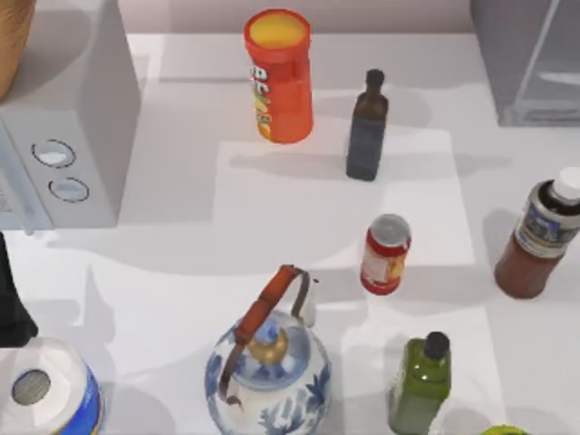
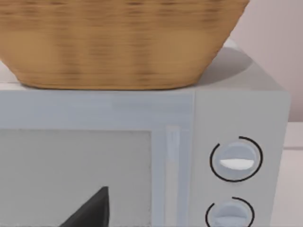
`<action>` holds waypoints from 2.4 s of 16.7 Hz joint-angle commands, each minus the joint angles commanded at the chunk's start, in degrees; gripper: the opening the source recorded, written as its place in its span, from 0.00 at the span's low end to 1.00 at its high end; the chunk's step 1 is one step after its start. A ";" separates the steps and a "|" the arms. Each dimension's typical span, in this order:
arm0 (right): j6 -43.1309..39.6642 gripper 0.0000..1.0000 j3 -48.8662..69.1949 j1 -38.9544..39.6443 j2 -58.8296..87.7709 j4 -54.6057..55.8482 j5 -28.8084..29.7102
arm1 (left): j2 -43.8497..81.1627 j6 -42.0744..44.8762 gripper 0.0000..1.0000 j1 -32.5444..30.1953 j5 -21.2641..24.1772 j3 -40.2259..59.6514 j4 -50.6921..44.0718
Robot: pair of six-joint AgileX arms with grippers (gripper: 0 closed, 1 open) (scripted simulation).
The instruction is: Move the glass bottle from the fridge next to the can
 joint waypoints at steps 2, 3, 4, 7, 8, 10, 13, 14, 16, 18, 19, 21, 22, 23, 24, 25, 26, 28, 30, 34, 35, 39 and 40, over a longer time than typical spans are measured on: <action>-7.83 1.00 2.51 -7.98 9.00 -0.51 -3.27 | 0.00 0.00 1.00 0.00 0.00 0.00 0.00; -10.87 1.00 3.55 -11.11 12.68 -0.75 -4.62 | 0.00 0.00 1.00 0.00 0.00 0.00 0.00; -13.33 1.00 4.46 -13.67 15.77 -1.00 -5.79 | 0.00 0.00 1.00 0.00 0.00 0.00 0.00; -17.70 1.00 6.29 -18.04 21.53 -1.76 -8.03 | 0.00 0.00 1.00 0.00 0.00 0.00 0.00; -18.21 1.00 6.57 -18.56 22.27 -1.93 -8.34 | 0.00 0.00 1.00 0.00 0.00 0.00 0.00; -18.33 1.00 6.64 -18.69 22.44 -1.98 -8.41 | 0.00 0.00 1.00 0.00 0.00 0.00 0.00; -18.25 1.00 6.45 -18.45 22.30 -1.86 -8.31 | 0.00 0.00 1.00 0.00 0.00 0.00 0.00; -18.17 1.00 6.45 -18.41 22.31 -1.80 -8.31 | 0.00 0.00 1.00 0.00 0.00 0.00 0.00; -16.30 1.00 6.43 -17.21 22.52 -0.29 -8.23 | 0.00 0.00 1.00 0.00 0.00 0.00 0.00; -12.06 1.00 6.33 -14.49 22.81 3.31 -7.82 | 0.00 0.00 1.00 0.00 0.00 0.00 0.00; -8.99 1.00 6.25 -12.55 22.95 5.88 -7.45 | 0.00 0.00 1.00 0.00 0.00 0.00 0.00; -1.27 1.00 6.06 -7.81 23.22 12.13 -6.43 | 0.00 0.00 1.00 0.00 0.00 0.00 0.00; 3.23 1.00 5.95 -5.07 23.34 15.69 -5.80 | 0.00 0.00 1.00 0.00 0.00 0.00 0.00; 8.07 1.00 5.84 -2.14 23.45 19.48 -5.11 | 0.00 0.00 1.00 0.00 0.00 0.00 0.00; 13.19 1.00 5.74 0.93 23.56 23.48 -4.38 | 0.00 0.00 1.00 0.00 0.00 0.00 0.00; 18.47 1.00 5.65 4.08 23.65 27.63 -3.62 | 0.00 0.00 1.00 0.00 0.00 0.00 0.00; 23.82 1.00 5.56 7.25 23.73 31.84 -2.86 | 0.00 0.00 1.00 0.00 0.00 0.00 0.00; 34.34 1.00 5.40 13.50 23.85 40.28 -1.37 | 0.00 0.00 1.00 0.00 0.00 0.00 0.00; 43.89 1.00 5.29 19.35 23.91 48.30 -0.01 | 0.00 0.00 1.00 0.00 0.00 0.00 0.00; 57.41 1.00 5.16 28.65 23.77 60.73 2.09 | 0.00 0.00 1.00 0.00 0.00 0.00 0.00; 59.27 1.00 5.13 30.14 23.68 62.56 2.42 | 0.00 0.00 1.00 0.00 0.00 0.00 0.00; 61.30 1.00 5.07 31.84 23.53 64.55 2.81 | 0.00 0.00 1.00 0.00 0.00 0.00 0.00; 61.30 1.00 5.07 31.84 23.53 64.55 2.81 | 0.00 0.00 1.00 0.00 0.00 0.00 0.00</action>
